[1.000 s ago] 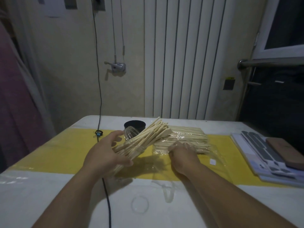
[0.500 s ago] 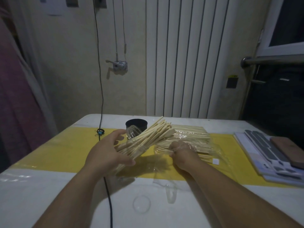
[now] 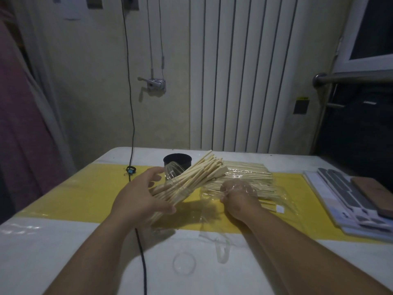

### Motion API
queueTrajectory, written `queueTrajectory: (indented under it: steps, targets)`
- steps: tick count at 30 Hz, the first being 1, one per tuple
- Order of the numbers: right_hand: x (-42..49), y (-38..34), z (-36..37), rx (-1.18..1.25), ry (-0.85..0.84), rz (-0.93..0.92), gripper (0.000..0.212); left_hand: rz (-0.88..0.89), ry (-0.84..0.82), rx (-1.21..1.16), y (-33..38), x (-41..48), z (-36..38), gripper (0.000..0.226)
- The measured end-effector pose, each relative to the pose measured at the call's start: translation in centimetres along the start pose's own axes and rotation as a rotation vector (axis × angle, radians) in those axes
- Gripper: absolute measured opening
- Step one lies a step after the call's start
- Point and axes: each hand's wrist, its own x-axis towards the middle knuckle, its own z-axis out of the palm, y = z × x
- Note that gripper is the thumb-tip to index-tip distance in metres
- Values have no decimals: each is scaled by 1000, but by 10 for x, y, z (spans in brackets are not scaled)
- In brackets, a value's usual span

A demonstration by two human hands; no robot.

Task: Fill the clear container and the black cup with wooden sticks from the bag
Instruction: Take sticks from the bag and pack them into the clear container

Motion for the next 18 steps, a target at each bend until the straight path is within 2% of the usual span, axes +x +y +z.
queueTrajectory:
  steps: [11,14,18]
  targets:
    - [7,-6,-4,-162,-201,47,40,9,12,6,-4,2,1,98]
    - [7,-5,-6,-170,-232,32,36,16,13,4,-6,2,0,97]
    - [2,-3,-6,-150,-168,-22,27,17,6,22,-5,3,0,97]
